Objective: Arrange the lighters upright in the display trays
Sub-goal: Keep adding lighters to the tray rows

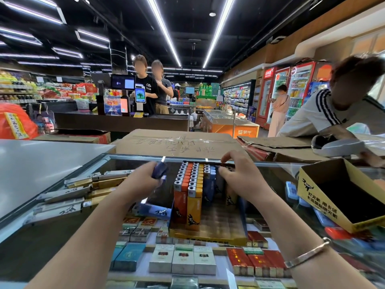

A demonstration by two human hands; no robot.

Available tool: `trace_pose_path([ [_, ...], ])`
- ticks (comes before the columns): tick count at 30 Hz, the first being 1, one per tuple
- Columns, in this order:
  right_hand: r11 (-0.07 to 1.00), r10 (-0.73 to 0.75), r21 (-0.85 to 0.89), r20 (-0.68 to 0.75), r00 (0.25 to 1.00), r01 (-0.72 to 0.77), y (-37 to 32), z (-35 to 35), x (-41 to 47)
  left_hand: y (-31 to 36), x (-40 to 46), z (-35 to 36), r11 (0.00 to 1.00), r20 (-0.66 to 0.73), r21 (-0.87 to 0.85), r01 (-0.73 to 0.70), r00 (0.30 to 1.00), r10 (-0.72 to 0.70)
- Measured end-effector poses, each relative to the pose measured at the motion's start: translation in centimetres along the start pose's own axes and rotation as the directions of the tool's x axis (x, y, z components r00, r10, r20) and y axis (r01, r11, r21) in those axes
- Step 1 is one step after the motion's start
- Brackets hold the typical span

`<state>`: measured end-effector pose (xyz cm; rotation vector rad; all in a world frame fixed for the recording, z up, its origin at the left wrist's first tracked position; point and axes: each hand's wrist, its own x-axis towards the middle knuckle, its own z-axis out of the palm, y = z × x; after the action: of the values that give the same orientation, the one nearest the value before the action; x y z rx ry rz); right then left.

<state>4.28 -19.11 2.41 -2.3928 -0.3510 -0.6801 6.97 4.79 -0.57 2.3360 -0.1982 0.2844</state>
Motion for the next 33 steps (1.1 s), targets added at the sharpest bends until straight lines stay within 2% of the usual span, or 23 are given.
trace_pose_path([
  [3, 0.996, -0.059, 0.06, -0.099, 0.993, 0.065, -0.7, -0.4, -0.1, 2.5, -0.6, -1.2, 0.925, -0.198, -0.298, -0.237, 0.963, 0.184],
  [6, 0.972, -0.148, 0.16, -0.14, 0.979, 0.17, -1.8, -0.6, -0.4, 4.6, -1.7, -1.6, 0.742, -0.293, -0.539, -0.397, 0.915, 0.277],
  [9, 0.935, -0.213, 0.268, -0.102, 0.972, 0.233, -2.9, -0.4, -0.8, 5.9, -2.3, -1.2, 0.611, -0.311, -0.658, -0.439, 0.898, 0.31],
  [12, 0.869, -0.237, 0.445, -0.016, 0.971, 0.219, -3.7, 0.1, -1.3, 6.6, -2.8, -0.2, 0.557, -0.264, -0.704, -0.44, 0.891, 0.371],
  [15, 0.799, -0.234, 0.575, 0.028, 0.972, 0.176, -4.1, 0.2, -1.5, 6.8, -3.0, 0.5, 0.56, -0.228, -0.693, -0.454, 0.875, 0.427],
  [17, 0.784, -0.21, 0.603, 0.04, 0.977, 0.144, -4.1, 0.0, -1.5, 6.7, -3.0, 0.7, 0.57, -0.244, -0.698, -0.433, 0.893, 0.379],
  [19, 0.783, -0.184, 0.604, 0.002, 0.983, 0.146, -3.8, -0.5, -1.3, 6.6, -2.9, 0.7, 0.603, -0.259, -0.697, -0.388, 0.921, 0.293],
  [21, 0.739, -0.134, 0.658, -0.063, 0.989, 0.142, -3.4, -1.1, -1.0, 6.4, -2.6, 0.6, 0.623, -0.268, -0.696, -0.357, 0.934, 0.237],
  [24, 0.652, -0.017, 0.751, -0.128, 0.992, 0.108, -2.6, -2.1, -0.6, 6.1, -2.6, 0.3, 0.63, -0.288, -0.678, -0.377, 0.926, 0.244],
  [27, 0.589, 0.063, 0.806, -0.123, 0.99, 0.062, -1.9, -2.8, -0.3, 5.9, -2.5, 0.4, 0.705, -0.314, -0.576, -0.414, 0.908, 0.277],
  [33, 0.61, 0.002, 0.793, 0.0, 1.0, -0.001, -1.0, -3.9, -0.2, 5.3, -2.5, 1.2, 0.834, -0.127, -0.396, -0.384, 0.922, 0.365],
])
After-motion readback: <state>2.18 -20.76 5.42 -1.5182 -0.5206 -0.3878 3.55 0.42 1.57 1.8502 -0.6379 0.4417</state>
